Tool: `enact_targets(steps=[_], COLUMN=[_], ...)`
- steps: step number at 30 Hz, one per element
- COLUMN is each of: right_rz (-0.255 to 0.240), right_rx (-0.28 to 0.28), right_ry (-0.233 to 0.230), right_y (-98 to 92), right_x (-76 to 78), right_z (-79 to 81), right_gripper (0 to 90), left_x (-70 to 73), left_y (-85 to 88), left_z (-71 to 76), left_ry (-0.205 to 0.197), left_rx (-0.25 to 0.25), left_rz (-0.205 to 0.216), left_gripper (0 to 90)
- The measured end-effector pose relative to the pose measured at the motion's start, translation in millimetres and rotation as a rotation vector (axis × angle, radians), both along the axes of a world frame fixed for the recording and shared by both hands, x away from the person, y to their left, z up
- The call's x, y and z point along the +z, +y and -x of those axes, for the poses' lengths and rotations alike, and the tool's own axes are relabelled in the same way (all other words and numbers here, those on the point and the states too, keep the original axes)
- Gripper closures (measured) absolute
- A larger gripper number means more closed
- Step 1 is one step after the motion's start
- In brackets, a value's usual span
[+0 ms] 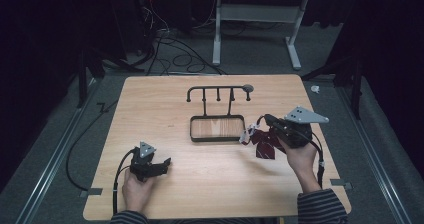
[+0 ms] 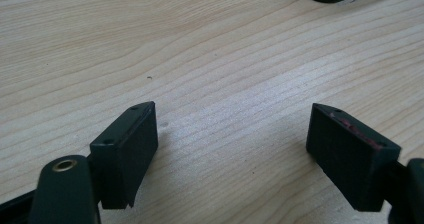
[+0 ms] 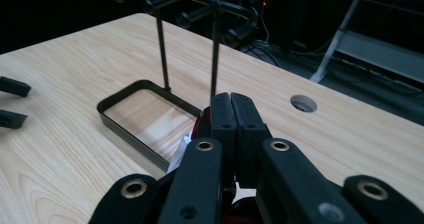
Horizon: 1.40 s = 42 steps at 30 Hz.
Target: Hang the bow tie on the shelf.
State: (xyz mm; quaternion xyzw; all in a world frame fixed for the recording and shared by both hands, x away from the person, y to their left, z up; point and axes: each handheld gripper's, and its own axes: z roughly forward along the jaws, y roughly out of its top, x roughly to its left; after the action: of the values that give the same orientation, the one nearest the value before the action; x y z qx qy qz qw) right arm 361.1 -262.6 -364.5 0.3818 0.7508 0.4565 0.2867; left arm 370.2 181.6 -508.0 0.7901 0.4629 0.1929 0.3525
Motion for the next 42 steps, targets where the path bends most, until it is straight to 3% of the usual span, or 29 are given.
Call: enact_targets(steps=[18, 27, 42], right_rz=[0.002, 0.023, 0.009], right_rx=[0.116, 0.146, 0.184], right_ry=[-0.009, -0.007, 0.009], right_y=[45.3, 62.1, 79.0], right_x=[6.4, 11.7, 19.0], right_z=[-10.9, -21.0, -33.3], right_gripper=[90.0, 90.0, 90.0], left_x=[0.0, 0.0, 0.0], left_y=[0.2, 0.0, 0.1], left_z=[-0.1, 0.0, -0.1], left_ry=[0.001, 0.000, 0.001], left_rx=[-0.001, -0.001, -0.001], left_rz=[0.002, 0.000, 0.001], left_gripper=[21.0, 21.0, 20.9])
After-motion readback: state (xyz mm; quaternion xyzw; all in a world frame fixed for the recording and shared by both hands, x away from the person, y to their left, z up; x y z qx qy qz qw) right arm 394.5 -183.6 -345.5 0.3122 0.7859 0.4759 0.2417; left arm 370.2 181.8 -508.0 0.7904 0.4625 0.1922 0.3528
